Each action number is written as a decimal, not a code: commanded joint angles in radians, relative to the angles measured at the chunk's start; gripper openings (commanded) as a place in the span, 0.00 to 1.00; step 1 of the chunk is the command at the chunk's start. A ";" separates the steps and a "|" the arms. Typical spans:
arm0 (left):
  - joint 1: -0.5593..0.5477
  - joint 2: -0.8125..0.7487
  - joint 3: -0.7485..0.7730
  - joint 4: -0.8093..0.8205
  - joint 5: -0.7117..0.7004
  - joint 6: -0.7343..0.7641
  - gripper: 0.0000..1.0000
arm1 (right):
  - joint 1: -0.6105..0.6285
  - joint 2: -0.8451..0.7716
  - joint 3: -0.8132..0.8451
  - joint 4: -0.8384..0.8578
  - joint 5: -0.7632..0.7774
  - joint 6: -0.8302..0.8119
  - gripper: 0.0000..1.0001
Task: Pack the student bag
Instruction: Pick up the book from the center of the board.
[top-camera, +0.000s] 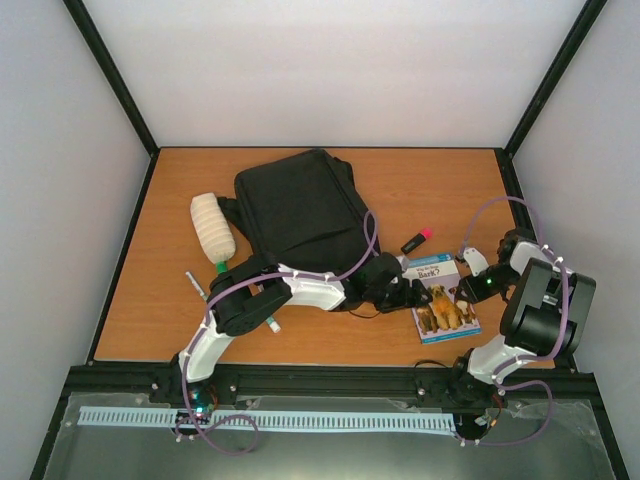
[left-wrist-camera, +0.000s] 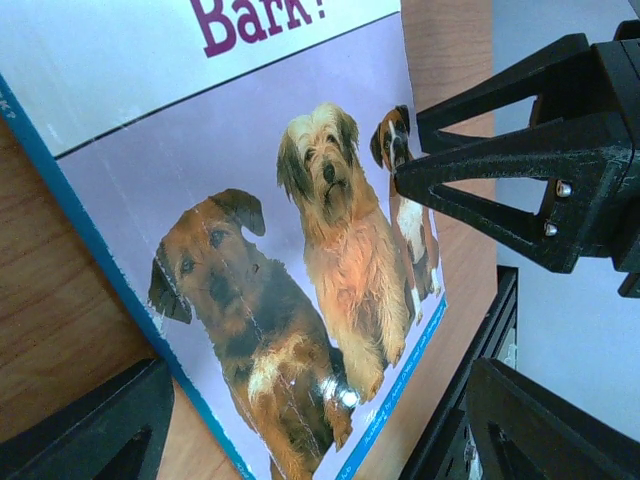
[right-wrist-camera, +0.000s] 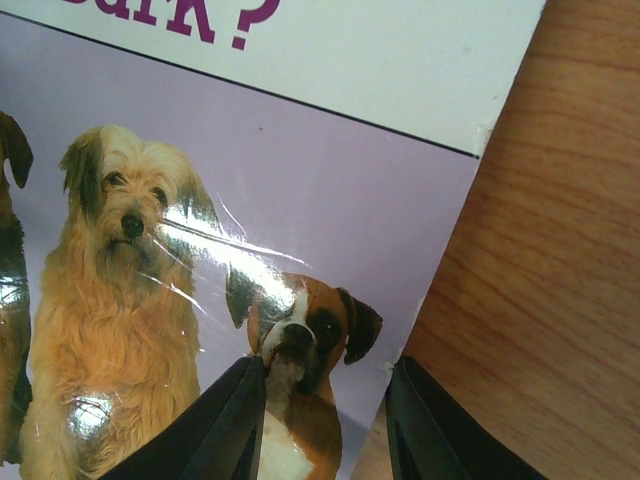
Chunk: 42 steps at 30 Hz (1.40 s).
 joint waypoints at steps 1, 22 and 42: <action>-0.012 0.052 0.019 0.024 -0.016 -0.011 0.83 | 0.011 0.052 -0.077 -0.069 -0.011 -0.021 0.36; -0.001 -0.153 -0.006 -0.295 -0.363 0.071 0.87 | 0.000 -0.122 0.032 -0.153 0.047 0.027 0.47; 0.107 0.006 0.170 -0.298 -0.201 0.121 0.84 | 0.003 -0.051 -0.039 -0.062 0.017 0.063 0.24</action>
